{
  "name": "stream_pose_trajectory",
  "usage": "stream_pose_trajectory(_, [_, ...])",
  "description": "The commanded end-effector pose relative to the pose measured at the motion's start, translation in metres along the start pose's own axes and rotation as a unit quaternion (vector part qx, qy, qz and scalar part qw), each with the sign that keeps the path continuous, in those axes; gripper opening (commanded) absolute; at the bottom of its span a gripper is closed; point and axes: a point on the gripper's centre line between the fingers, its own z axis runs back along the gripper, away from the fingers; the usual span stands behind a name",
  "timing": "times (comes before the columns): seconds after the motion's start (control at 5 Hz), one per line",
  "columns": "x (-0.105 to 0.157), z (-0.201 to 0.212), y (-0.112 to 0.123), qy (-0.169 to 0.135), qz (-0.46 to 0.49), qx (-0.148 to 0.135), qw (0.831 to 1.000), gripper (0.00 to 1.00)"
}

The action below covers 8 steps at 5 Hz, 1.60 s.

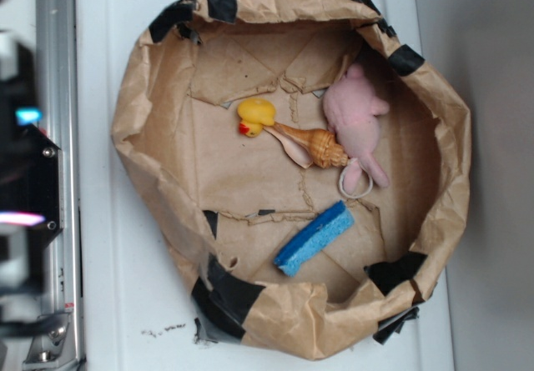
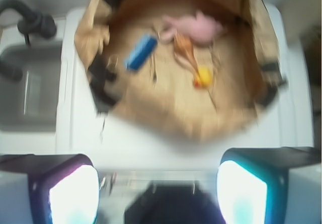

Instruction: Grab the yellow duck.

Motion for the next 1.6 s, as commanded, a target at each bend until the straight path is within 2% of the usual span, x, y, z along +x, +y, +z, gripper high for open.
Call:
stream_pose_trajectory(0.0, [0.047, -0.071, 0.016, -0.007, -0.009, -0.007, 1.0, 1.0])
stream_pose_trajectory(0.2, [0.05, -0.103, 0.026, 0.021, 0.002, 0.003, 1.0, 1.0])
stream_pose_trajectory(0.6, [0.047, -0.133, 0.047, 0.035, 0.023, 0.016, 0.999, 1.0])
stream_pose_trajectory(0.8, [0.04, -0.142, 0.045, 0.032, 0.014, 0.021, 0.999, 1.0])
stream_pose_trajectory(1.4, [0.041, -0.157, 0.032, 0.011, -0.005, 0.0, 1.0, 1.0])
